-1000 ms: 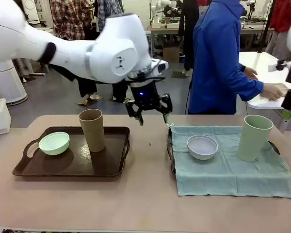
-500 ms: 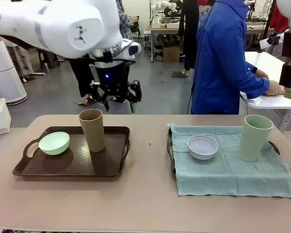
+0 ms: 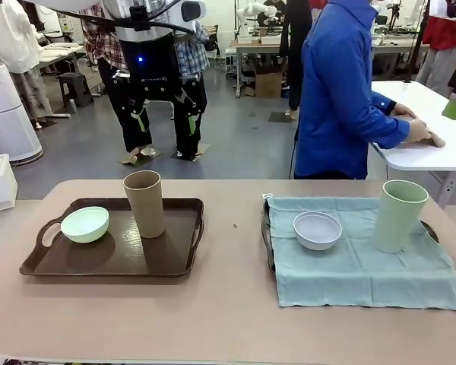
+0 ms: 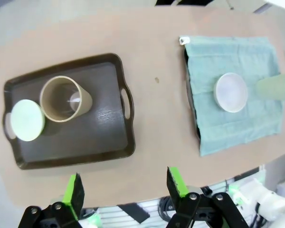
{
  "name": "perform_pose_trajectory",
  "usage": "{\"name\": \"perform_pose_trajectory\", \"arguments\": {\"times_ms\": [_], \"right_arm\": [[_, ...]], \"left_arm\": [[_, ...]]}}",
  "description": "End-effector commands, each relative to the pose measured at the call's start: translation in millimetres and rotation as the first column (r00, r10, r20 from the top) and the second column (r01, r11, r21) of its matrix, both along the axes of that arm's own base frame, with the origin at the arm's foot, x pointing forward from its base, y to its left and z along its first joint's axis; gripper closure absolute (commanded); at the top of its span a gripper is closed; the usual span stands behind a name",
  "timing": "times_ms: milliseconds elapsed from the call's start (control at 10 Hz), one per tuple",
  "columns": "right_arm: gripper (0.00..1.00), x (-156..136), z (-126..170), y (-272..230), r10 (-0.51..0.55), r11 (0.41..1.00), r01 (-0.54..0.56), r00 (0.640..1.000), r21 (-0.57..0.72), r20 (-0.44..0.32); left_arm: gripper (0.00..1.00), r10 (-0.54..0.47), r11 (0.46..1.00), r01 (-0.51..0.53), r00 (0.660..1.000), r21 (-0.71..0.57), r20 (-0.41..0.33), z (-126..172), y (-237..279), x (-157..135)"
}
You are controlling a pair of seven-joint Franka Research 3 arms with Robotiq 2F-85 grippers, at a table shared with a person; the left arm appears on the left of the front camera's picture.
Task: Set up a tray with a mat and arrange the tableware.
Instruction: Place the Picnic Bowl and Reusable plastic cup back onto the Handle tray in front of the human's position.
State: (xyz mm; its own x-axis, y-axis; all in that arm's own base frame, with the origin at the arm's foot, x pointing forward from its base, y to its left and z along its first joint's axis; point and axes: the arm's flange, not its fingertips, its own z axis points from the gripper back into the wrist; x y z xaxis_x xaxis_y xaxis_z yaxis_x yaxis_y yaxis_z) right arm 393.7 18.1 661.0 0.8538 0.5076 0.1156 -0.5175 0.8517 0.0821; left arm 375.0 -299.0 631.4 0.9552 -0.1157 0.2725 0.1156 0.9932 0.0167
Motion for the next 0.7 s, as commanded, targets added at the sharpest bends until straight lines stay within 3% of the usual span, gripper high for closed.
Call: {"name": "perform_pose_trajectory", "arguments": {"times_ms": [0, 600], "right_arm": [[0.04, 2.8, -5.0, 8.0, -0.043, 0.995, 0.043, 0.999, -0.087, -0.002], [0.04, 2.8, -5.0, 8.0, -0.043, 0.995, 0.043, 0.999, -0.087, -0.002]], "left_arm": [[0.09, 0.001, 1.000, 0.000, 1.000, 0.015, -0.021, -14.5, 3.6, -3.8], [0.09, 0.001, 1.000, 0.000, 1.000, 0.015, -0.021, -14.5, 3.6, -3.8]]}}
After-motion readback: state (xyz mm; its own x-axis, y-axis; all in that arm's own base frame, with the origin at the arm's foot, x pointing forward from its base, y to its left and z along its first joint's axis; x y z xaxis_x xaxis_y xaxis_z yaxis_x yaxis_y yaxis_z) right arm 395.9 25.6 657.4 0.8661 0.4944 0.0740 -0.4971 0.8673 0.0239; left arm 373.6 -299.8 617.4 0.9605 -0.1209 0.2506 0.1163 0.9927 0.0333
